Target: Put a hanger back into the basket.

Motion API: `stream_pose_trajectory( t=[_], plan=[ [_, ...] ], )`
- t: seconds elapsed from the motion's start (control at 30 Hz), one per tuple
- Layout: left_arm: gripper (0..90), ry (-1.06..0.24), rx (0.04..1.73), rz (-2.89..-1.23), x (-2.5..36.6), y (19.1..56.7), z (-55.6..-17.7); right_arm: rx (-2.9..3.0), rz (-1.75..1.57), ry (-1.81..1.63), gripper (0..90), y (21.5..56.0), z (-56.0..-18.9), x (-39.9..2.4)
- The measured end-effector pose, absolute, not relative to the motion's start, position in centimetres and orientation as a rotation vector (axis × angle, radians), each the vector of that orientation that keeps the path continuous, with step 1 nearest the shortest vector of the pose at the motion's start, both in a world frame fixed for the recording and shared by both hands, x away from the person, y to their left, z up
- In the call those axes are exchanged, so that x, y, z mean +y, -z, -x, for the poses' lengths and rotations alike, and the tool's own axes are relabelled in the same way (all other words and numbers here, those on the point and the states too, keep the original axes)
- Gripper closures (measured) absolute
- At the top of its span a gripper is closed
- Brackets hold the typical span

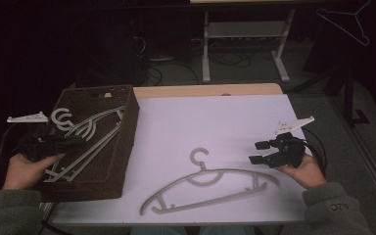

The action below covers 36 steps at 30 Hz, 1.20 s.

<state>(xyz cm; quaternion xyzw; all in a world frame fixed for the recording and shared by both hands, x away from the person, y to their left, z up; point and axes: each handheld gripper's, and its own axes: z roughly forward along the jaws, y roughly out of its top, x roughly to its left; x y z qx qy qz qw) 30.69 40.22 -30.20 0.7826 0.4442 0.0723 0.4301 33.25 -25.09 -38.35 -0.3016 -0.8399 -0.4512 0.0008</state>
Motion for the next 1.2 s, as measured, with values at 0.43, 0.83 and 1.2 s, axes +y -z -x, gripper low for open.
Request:
stream_pose_trajectory(
  t=[0.43,0.83,1.2],
  plan=[
    [60.3,-0.163,1.027,-1.979,37.0,29.8,-30.3,-2.639,0.950,1.422,28.9,38.3,-33.2,-25.3],
    [58.2,-0.134,0.970,-1.998,34.7,30.0,-30.0,-2.640,0.950,1.422,28.9,38.2,-33.1,-25.3],
    [54.2,-0.089,0.918,-2.009,31.7,30.9,-29.2,-2.659,0.938,1.404,28.5,38.3,-33.1,-25.0]
  ],
)
